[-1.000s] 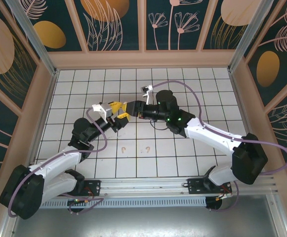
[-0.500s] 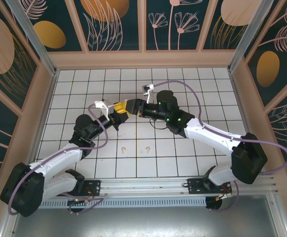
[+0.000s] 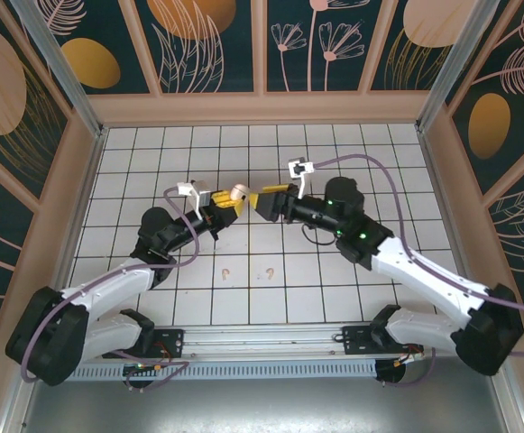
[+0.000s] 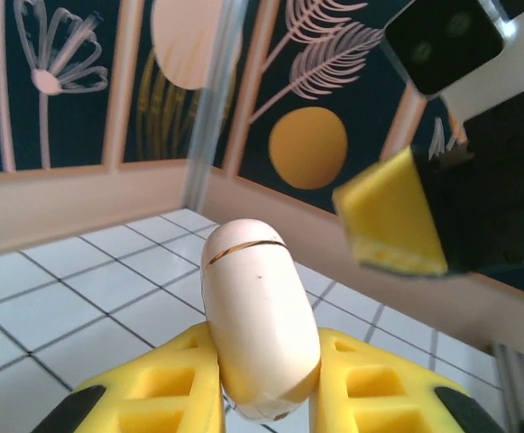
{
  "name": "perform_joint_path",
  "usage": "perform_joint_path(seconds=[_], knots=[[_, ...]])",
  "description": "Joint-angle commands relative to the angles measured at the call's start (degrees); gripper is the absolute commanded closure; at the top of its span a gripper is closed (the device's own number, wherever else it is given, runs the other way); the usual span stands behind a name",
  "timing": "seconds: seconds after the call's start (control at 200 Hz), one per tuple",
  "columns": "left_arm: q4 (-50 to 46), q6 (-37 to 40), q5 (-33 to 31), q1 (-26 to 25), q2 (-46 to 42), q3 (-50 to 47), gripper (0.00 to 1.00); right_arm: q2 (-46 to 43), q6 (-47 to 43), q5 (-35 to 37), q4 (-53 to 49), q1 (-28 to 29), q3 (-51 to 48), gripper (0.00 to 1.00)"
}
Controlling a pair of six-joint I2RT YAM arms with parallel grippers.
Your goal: Insert wireless bluetooth earbuds into charging case
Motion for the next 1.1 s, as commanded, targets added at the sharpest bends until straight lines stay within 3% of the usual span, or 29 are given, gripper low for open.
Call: perform_joint_path(seconds=[0.0, 0.2, 0.39, 0.696, 1.096], knots=[[11.7, -7.1, 8.7, 0.2, 2.4, 0.9, 0.81, -3.9, -10.9, -4.7, 2.4, -1.5, -2.2, 0.32], [23.4, -15.7, 17.3, 0.1, 6.0, 2.3, 0.82, -5.7, -18.6, -15.7, 2.3, -4.5, -2.7, 0.35], [34.0, -23.5, 19.7, 0.2, 7.1, 2.7, 0.81, -4.3, -21.2, -23.6, 2.2, -6.3, -0.4, 0.35], [36.7, -25.2, 20.4, 0.1, 6.8, 2.4, 0.79, 0.9, -19.7, -32.0, 6.6, -6.4, 2.8, 0.39], [34.5, -24.0, 21.2, 0.1, 5.1, 2.7, 0.80, 4.8, -17.2, -37.4, 12.7, -5.8, 4.7, 0.64]])
